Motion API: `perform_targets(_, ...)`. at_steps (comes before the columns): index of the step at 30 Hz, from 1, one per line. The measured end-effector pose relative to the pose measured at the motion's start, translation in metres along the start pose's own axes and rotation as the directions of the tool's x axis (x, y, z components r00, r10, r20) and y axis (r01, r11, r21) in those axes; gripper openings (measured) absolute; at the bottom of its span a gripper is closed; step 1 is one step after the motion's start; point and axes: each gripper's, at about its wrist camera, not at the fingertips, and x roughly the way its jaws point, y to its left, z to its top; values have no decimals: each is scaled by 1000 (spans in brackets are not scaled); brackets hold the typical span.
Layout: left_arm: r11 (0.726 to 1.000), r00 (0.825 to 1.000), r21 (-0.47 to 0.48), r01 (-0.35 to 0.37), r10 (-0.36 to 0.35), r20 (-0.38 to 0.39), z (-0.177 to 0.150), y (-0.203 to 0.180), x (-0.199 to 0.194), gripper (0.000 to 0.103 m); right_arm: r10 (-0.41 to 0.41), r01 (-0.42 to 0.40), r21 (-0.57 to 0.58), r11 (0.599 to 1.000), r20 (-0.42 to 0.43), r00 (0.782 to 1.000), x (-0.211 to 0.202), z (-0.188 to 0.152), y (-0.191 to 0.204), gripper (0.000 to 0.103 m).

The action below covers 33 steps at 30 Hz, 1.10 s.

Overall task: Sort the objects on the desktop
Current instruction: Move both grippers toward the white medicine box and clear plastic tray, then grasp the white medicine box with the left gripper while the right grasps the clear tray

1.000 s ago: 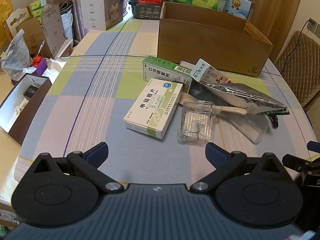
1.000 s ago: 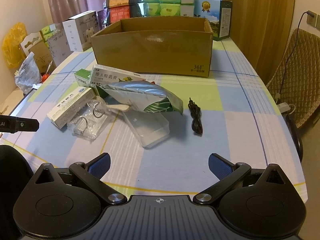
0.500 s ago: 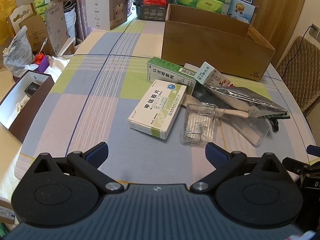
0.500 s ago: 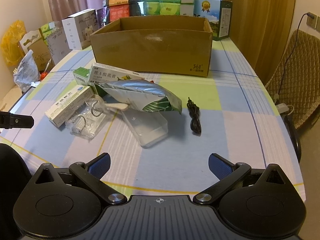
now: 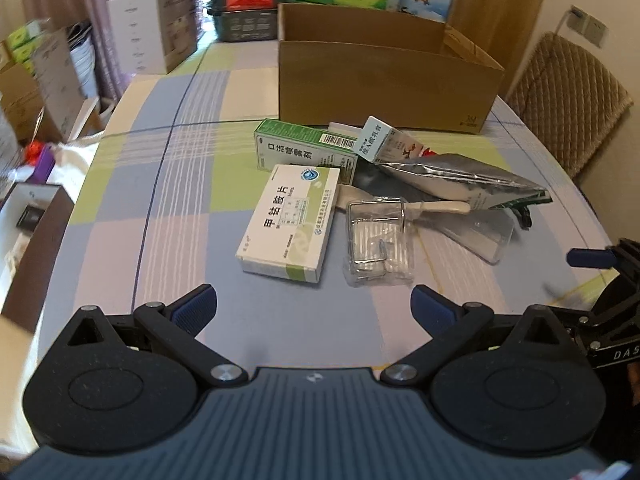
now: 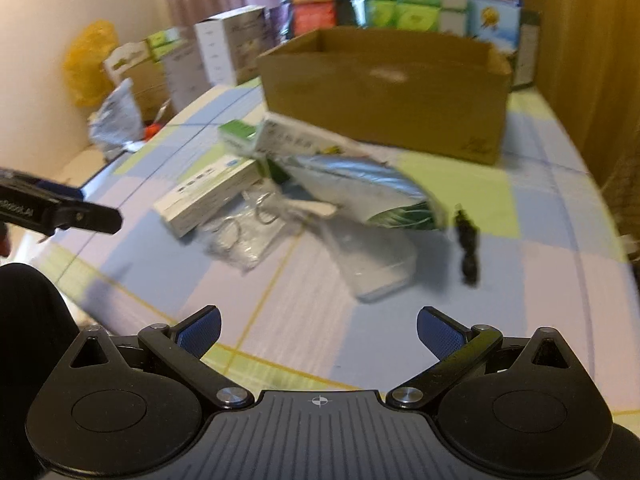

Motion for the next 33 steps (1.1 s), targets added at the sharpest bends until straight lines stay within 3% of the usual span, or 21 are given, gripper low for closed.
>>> perform_targets(9,994,1000,108,6,-6,-4,21,17,29,102,-58,53,-106,993,-43,997,33,15,-16,101)
perform_targets(10,993,1000,116,16,-14,-14,23,19,33,101,-66,60,-120,991,-40,997,36,17,-18,99)
perform_targets(12,987,999,153,40,-35,-36,28,22,44,101,-77,69,-148,987,-46,996,44,22,-22,83)
perform_targets(17,970,997,236,53,-39,-63,36,25,72,100,-81,66,-167,984,-83,993,67,25,-33,78)
perform_targets(27,962,986,250,109,-73,-150,46,30,123,81,-78,61,-171,983,-95,992,95,33,-40,75)
perform_targets(29,965,983,235,121,-83,-164,46,30,131,78,-68,54,-147,988,-95,993,97,35,-43,68)
perform_targets(30,967,981,224,124,-86,-172,46,30,133,69,-63,50,-134,990,-96,993,96,37,-43,60)
perform_targets(33,974,981,200,103,-66,-180,43,27,132,67,-84,74,-97,993,-109,991,91,36,-41,57)
